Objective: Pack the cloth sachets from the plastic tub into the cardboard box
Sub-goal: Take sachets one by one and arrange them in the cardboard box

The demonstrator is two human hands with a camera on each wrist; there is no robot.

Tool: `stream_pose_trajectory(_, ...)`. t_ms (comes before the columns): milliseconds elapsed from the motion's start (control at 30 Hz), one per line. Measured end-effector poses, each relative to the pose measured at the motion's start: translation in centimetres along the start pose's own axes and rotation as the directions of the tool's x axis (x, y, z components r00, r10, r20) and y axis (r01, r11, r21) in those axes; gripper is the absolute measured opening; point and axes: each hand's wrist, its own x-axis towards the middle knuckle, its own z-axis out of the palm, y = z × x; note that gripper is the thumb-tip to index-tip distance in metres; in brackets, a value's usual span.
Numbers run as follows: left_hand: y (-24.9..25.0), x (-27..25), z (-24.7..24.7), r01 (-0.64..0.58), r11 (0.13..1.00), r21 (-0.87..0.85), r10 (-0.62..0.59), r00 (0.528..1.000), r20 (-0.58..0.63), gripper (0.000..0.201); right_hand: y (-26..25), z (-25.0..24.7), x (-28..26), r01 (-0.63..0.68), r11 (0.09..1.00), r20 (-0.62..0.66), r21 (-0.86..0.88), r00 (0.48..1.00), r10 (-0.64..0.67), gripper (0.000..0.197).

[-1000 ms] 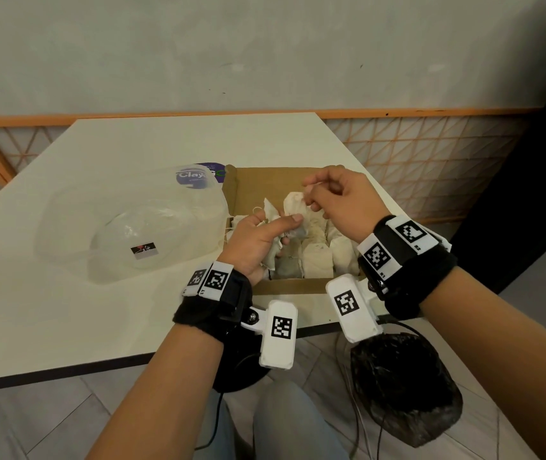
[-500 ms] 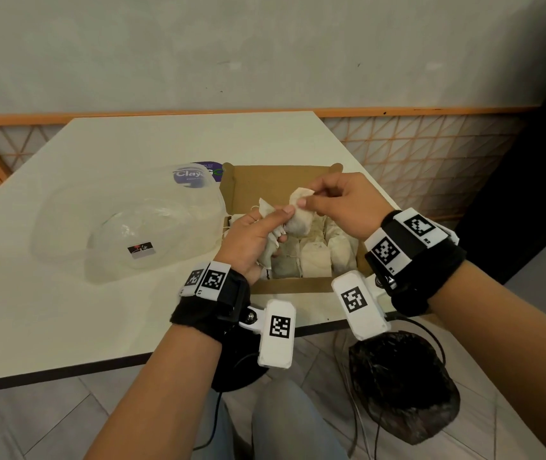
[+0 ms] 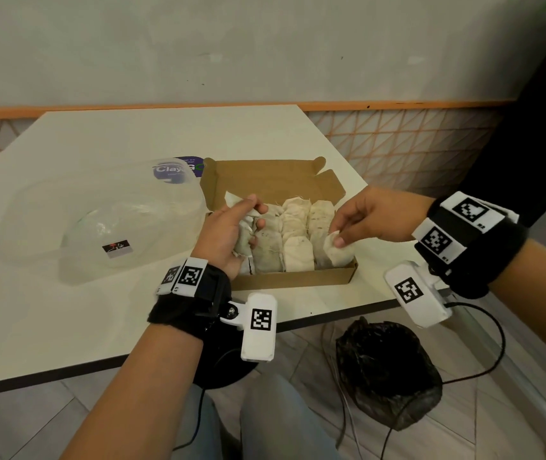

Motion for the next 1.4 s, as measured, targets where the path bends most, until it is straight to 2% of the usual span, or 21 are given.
stream_pose_trajectory(100, 0.0, 0.0, -0.1, 0.004, 1.000, -0.006, -0.004, 1.000, 0.001, 0.018, 0.3, 1.0, 1.0, -0.035, 0.998, -0.013, -0.056, 0.999, 0.034, 0.016)
stream_pose_trajectory(267, -0.1, 0.2, -0.2, -0.004, 1.000, -0.012, 0.004, 1.000, -0.005, 0.016, 1.0, 1.8, 2.2, -0.043, 0.973, -0.168, -0.227, 0.986, 0.004, 0.015)
stream_pose_trajectory(367, -0.2, 0.3, -0.3, -0.004, 1.000, -0.006, 0.004, 1.000, -0.003, 0.017, 1.4, 1.9, 2.3, -0.028, 0.943, -0.160, -0.330, 0.987, -0.026, 0.022)
stream_pose_trajectory(600, -0.3, 0.6, -0.4, 0.003, 1.000, -0.028, -0.003, 1.000, -0.005, 0.021, 2.1, 2.2, 2.4, 0.010, 0.918, -0.172, -0.397, 0.981, -0.085, 0.021)
stream_pose_trajectory(667, -0.2, 0.6, -0.4, 0.018, 0.996, -0.082, -0.017, 1.000, 0.010, 0.023, 1.7, 2.2, 2.3, -0.007, 0.920, -0.250, -0.391, 0.963, -0.099, 0.022)
stream_pose_trajectory(767, 0.1, 0.6, -0.4, 0.069, 0.975, -0.209, -0.062, 0.997, 0.039, 0.028, -0.3, 1.7, 1.9, 0.102, 0.960, -0.385, -0.260, 0.901, -0.200, 0.017)
stream_pose_trajectory(833, 0.2, 0.6, -0.3, 0.095, 0.950, -0.297, -0.091, 0.995, 0.028, 0.034, -2.5, 2.1, 1.5, 0.175, 0.975, -0.322, -0.135, 0.923, -0.210, 0.018)
stream_pose_trajectory(900, 0.2, 0.5, -0.2, 0.113, 0.927, -0.359, -0.114, 0.993, 0.020, 0.041, -4.6, 3.4, 1.5, 0.183, 0.983, -0.185, -0.017, 0.966, -0.183, 0.026)
stream_pose_trajectory(967, 0.4, 0.2, 0.0, 0.139, 0.915, -0.378, -0.138, 0.990, 0.030, 0.047, -6.0, 5.2, 2.1, 0.169, 0.985, -0.107, 0.043, 0.981, -0.164, 0.036)
stream_pose_trajectory(1033, 0.4, 0.0, 0.1, 0.153, 0.921, -0.359, -0.154, 0.988, 0.026, 0.047, -6.6, 6.6, 2.9, 0.166, 0.986, -0.143, 0.018, 0.976, -0.162, 0.041)
stream_pose_trajectory(1100, 0.3, -0.1, 0.0, 0.165, 0.923, -0.348, -0.160, 0.986, 0.043, 0.048, -6.6, 7.1, 3.4, 0.156, 0.987, -0.196, 0.040, 0.970, -0.146, 0.036)
stream_pose_trajectory(1167, 0.3, 0.1, -0.2, 0.171, 0.920, -0.353, -0.163, 0.985, 0.052, 0.049, -6.2, 6.7, 3.5, 0.117, 0.974, -0.196, 0.196, 0.977, -0.078, 0.022)
stream_pose_trajectory(1233, 0.2, 0.4, -0.5, 0.161, 0.916, -0.367, -0.162, 0.986, 0.028, 0.049, -5.9, 5.8, 3.4, 0.078, 0.910, -0.176, 0.408, 0.984, -0.005, 0.010)
stream_pose_trajectory(1333, 0.1, 0.7, -0.7, 0.150, 0.916, -0.371, -0.175, 0.984, -0.036, 0.051, -5.6, 4.6, 3.0, 0.038, 0.753, -0.131, 0.657, 0.989, 0.064, 0.013)
stream_pose_trajectory(1400, 0.2, 0.6, -0.7, 0.163, 0.930, -0.330, -0.174, 0.985, -0.004, 0.059, -5.4, 4.3, 3.1, 0.026, 0.634, -0.100, 0.773, 0.992, 0.082, 0.018)
